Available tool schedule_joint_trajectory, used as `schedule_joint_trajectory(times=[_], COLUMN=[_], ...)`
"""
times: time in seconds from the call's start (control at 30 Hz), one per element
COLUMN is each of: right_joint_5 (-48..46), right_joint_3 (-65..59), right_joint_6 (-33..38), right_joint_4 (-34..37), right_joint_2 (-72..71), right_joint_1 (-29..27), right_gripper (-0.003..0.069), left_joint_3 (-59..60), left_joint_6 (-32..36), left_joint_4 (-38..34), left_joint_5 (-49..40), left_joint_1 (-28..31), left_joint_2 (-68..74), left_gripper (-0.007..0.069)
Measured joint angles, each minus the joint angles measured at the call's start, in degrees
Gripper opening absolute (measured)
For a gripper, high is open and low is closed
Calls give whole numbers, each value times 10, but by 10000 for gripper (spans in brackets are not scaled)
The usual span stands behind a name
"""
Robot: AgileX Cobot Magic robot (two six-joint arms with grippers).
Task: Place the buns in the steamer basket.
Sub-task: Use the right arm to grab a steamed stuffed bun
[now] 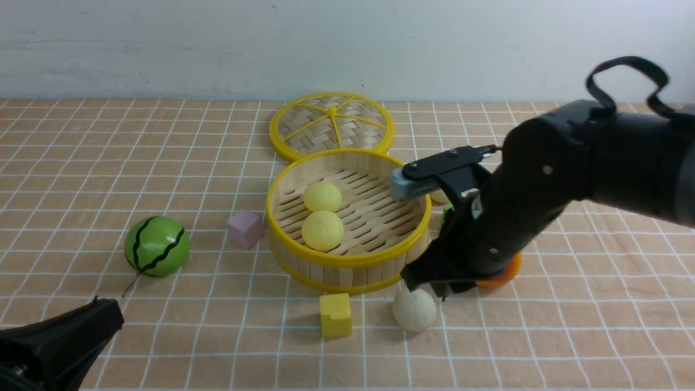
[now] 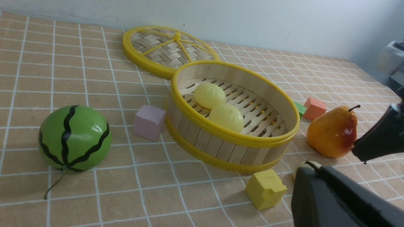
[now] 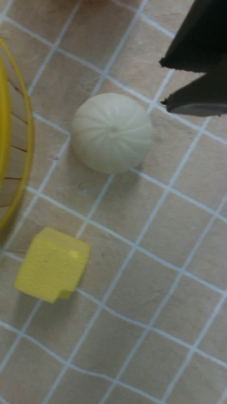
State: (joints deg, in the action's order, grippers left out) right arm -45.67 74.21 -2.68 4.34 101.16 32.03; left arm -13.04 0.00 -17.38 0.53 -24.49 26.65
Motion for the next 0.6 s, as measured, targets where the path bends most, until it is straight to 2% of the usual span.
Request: schedule_joint_trajectory(times=[0.2,0.33,0.6], right_joint_5=[37,71,78], right_joint_3=[5,7,8], right_joint_6=[-6,-14,-15], right_joint_4=[0,8,21], right_joint_2=[41,48,73], right_joint_1=[0,0,0], right_gripper=[307,323,323], left_joint_3=[0,0,0], left_joint_6=[0,0,0], left_joint_4=[0,0,0], left_joint_5=[0,0,0], left_joint_1=[0,0,0], left_joint_2=[0,0,0], left_gripper=[-11,-6,0])
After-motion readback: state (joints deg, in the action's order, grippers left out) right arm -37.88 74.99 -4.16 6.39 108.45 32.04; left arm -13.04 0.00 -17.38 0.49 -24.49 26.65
